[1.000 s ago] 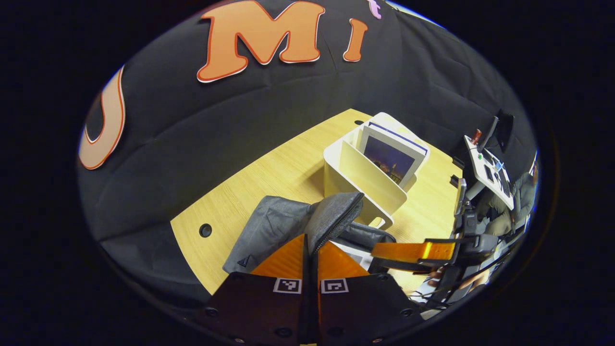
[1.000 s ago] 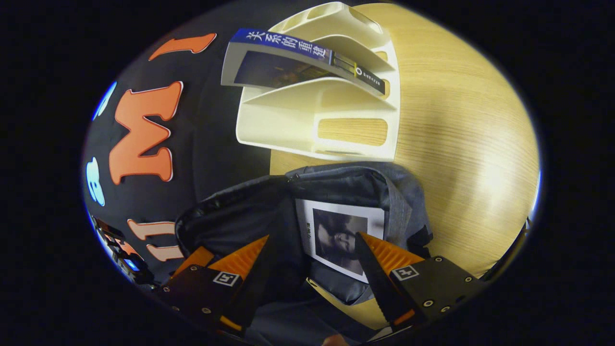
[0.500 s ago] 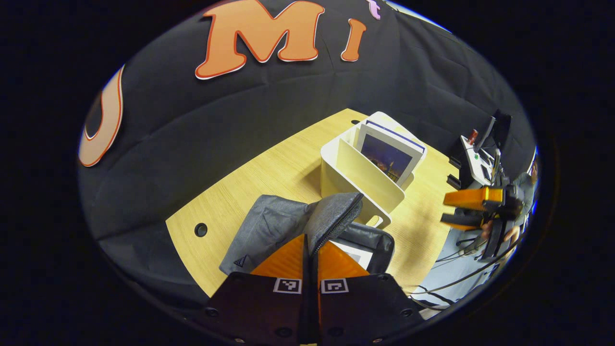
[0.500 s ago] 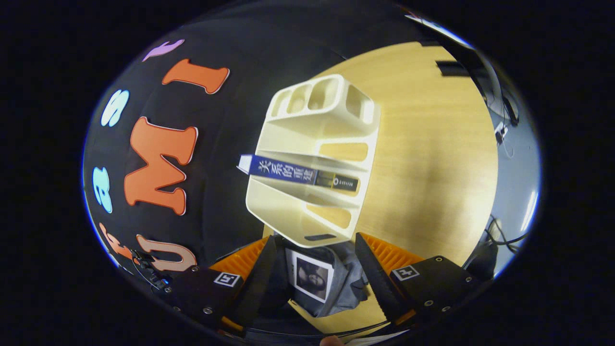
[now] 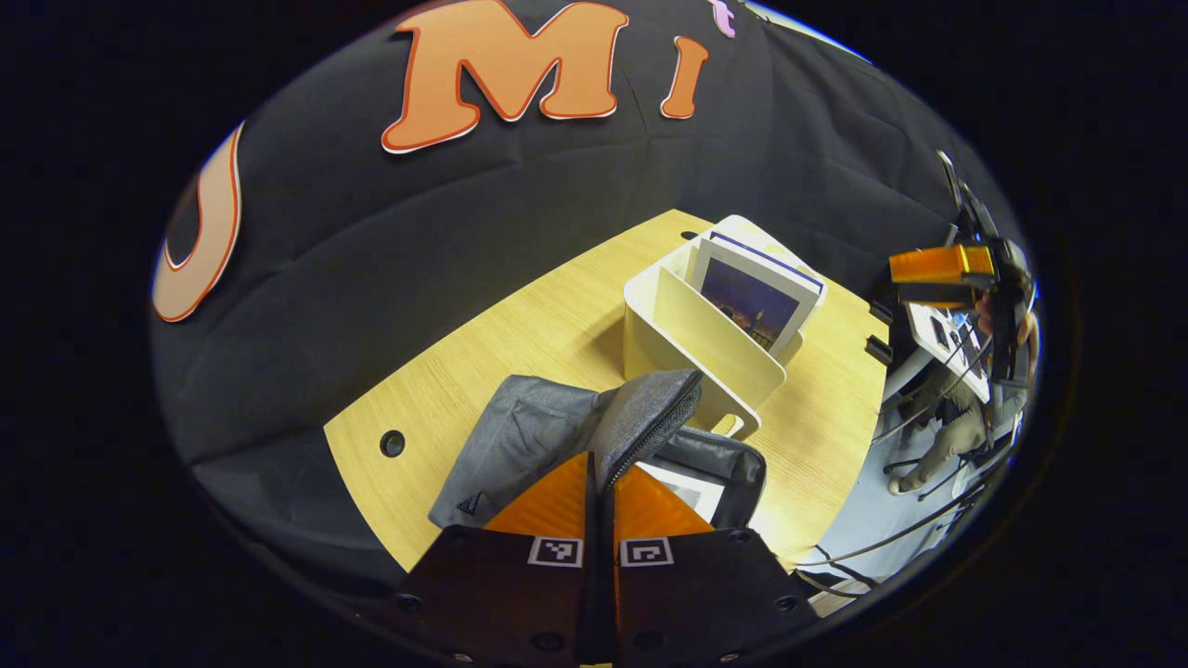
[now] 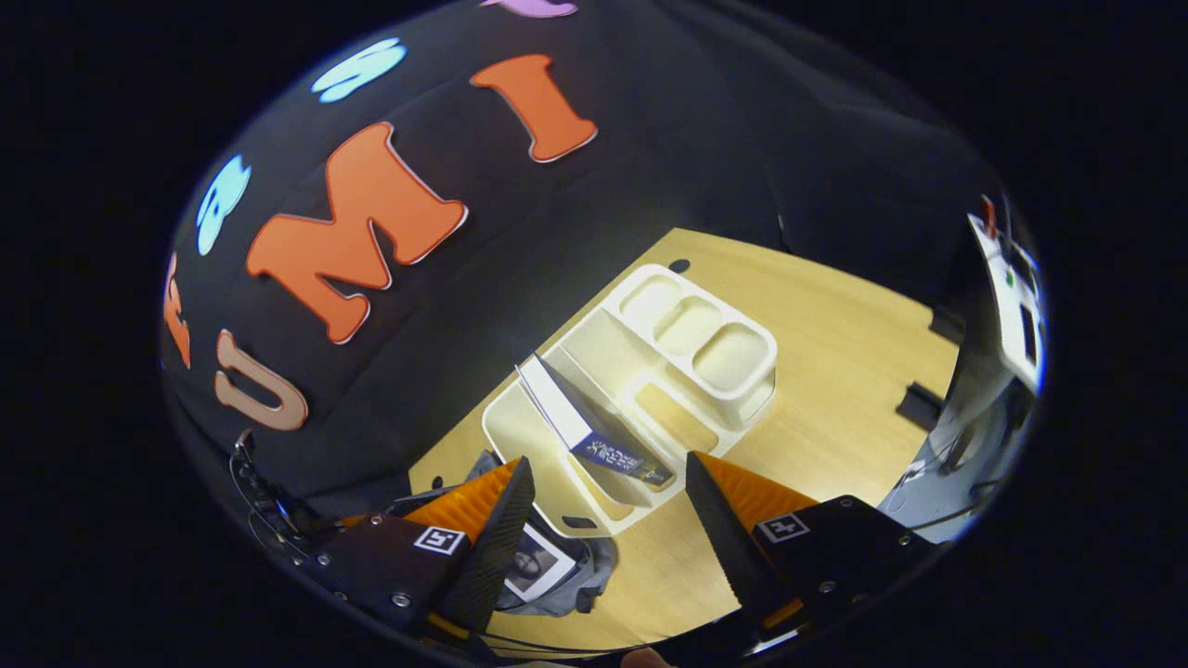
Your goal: Open the schoolbag, grab two books from the bookshelf and put them into the schoolbag.
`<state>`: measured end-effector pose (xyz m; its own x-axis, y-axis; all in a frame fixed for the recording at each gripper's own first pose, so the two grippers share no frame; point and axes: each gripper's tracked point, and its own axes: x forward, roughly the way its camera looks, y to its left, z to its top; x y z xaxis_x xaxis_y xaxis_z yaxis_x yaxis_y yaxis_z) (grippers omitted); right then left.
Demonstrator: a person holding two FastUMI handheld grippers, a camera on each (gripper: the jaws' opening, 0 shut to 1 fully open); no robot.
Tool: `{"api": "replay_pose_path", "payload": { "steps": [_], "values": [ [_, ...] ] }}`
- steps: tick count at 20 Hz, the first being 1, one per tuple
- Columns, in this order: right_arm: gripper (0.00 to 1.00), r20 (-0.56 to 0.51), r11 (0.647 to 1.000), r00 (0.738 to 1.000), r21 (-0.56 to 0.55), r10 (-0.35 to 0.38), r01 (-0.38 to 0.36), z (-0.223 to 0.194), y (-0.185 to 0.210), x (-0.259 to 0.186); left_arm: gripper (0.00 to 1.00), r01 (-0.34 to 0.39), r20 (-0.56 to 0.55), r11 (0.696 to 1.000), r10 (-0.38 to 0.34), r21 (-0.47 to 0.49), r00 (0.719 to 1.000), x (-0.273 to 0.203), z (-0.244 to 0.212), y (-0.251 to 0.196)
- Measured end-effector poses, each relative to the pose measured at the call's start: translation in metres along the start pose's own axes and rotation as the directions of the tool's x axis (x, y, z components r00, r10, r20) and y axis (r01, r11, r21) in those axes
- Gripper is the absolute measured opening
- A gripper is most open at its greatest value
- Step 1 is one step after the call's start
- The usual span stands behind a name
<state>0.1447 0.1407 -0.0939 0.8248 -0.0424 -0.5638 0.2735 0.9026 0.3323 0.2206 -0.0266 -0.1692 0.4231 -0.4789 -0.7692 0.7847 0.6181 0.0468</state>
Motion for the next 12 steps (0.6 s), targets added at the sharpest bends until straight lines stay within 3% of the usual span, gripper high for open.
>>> {"api": "replay_pose_path", "payload": {
  "steps": [6,12],
  "values": [
    [0.98,-0.07,0.955,0.996,-0.295,-0.053,0.03,0.039,0.05,0.029,0.01,-0.003,0.005,1.0,0.003,-0.023,1.0,0.0,-0.002,0.004],
    [0.99,-0.162,0.889,0.98,-0.457,-0.119,0.032,0.043,0.069,0.085,0.01,-0.013,0.004,0.999,0.013,-0.05,1.0,0.0,-0.004,0.011]
  ]
}}
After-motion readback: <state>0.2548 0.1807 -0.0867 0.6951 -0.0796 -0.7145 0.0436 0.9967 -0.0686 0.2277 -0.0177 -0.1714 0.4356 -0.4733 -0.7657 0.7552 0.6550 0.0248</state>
